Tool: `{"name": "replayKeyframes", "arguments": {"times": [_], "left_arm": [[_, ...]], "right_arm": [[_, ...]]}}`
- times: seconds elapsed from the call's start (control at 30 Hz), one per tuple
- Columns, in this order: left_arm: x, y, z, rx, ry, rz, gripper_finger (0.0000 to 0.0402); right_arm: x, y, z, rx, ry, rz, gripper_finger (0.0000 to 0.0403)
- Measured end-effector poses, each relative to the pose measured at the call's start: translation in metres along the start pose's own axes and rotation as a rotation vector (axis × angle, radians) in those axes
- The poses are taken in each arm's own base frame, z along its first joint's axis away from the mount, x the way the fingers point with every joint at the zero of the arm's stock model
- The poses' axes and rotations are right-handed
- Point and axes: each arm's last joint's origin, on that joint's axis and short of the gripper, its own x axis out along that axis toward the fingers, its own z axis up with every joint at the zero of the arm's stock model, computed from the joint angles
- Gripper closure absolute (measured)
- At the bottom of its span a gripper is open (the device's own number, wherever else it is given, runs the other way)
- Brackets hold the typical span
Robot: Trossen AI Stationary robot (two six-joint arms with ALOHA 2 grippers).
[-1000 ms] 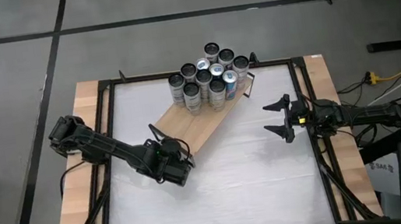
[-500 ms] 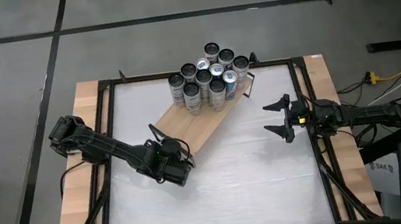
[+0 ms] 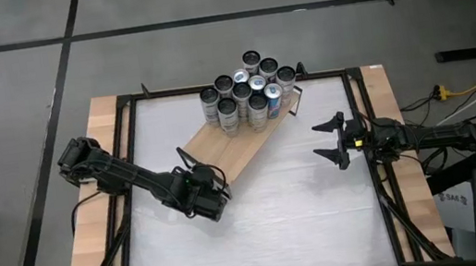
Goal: Place canned beverage on shelf
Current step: Put the white-blue soda can on the shelf aligned with the other white-blue soda cans
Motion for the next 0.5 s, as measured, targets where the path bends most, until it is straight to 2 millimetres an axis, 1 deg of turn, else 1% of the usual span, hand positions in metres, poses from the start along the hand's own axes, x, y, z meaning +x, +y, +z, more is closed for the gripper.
{"name": "replayKeyframes", "arguments": {"times": [0.13,0.23,0.4,0.5], "left_arm": [[0.0,0.0,0.0,-0.002,-0.002,-0.004,0.0151],[-0.001,0.0,0.0,-0.003,-0.003,-0.007,0.0166],[-0.003,-0.002,-0.005,0.019,-0.009,-0.014,0.0164],[-0.006,-0.005,-0.011,0.087,-0.012,-0.033,0.016]], "right_arm": [[0.0,0.0,0.0,0.0,0.0,0.0,0.0015],[0.0,0.0,0.0,0.0,0.0,0.0,0.0015],[0.0,0.0,0.0,0.0,0.0,0.0,0.0015],[0.0,0.0,0.0,0.0,0.0,0.0,0.0015]]}}
